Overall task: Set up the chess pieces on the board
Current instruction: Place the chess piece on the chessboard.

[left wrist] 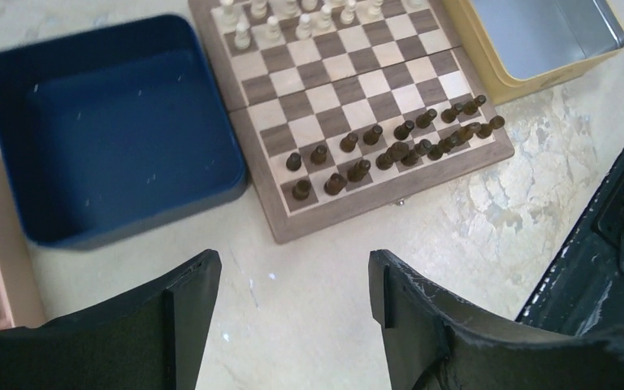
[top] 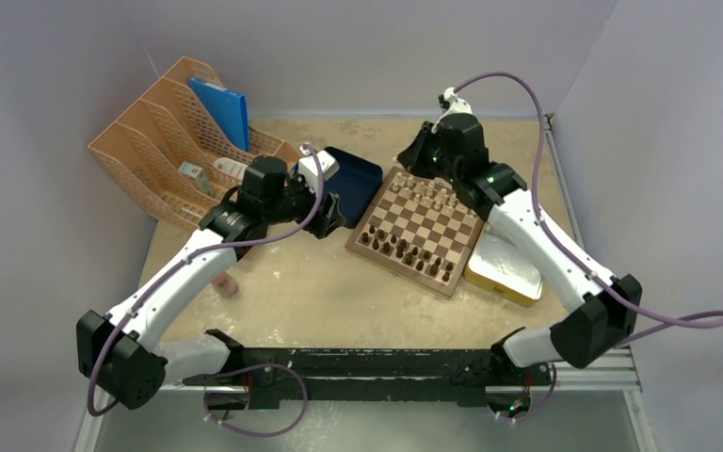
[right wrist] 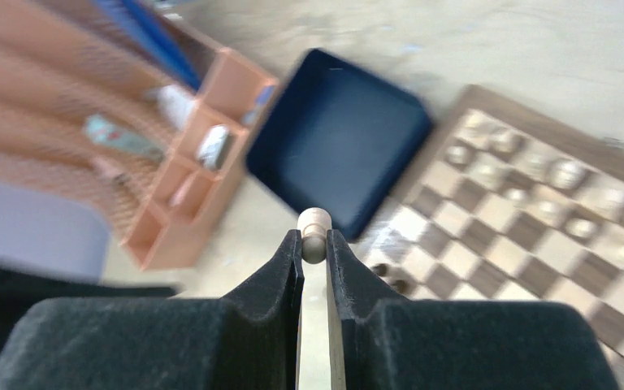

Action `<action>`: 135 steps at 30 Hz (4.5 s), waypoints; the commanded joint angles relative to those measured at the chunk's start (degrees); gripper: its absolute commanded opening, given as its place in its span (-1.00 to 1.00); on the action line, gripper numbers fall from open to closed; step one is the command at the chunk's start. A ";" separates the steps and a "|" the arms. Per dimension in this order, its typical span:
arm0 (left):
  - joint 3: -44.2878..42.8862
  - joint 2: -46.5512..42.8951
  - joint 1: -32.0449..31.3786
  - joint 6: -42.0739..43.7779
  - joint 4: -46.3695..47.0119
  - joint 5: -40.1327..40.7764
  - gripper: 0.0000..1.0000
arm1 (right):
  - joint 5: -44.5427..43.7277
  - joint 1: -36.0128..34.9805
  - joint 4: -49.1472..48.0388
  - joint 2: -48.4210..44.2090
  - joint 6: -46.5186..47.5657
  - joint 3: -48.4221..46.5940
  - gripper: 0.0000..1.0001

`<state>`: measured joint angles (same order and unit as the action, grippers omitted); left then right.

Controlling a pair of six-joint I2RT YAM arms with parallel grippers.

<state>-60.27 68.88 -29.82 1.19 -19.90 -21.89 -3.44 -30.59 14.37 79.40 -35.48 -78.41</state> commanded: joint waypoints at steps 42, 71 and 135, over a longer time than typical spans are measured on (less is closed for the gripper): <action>-8.34 -2.76 -0.12 -8.91 -17.92 13.32 0.40 | -10.71 18.80 15.59 17.40 8.56 4.20 -0.78; -9.51 -3.48 -0.09 -9.19 -18.59 13.55 0.39 | -11.85 19.21 12.18 21.23 8.71 5.56 -0.76; -9.34 -4.00 -0.15 -8.49 -19.19 14.81 0.39 | -11.41 19.25 13.53 22.73 8.71 4.11 -0.76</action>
<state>-67.31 66.67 -29.82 -7.90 -39.13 -7.20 -14.37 -11.55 27.09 102.00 -27.31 -73.58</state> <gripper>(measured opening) 0.694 0.142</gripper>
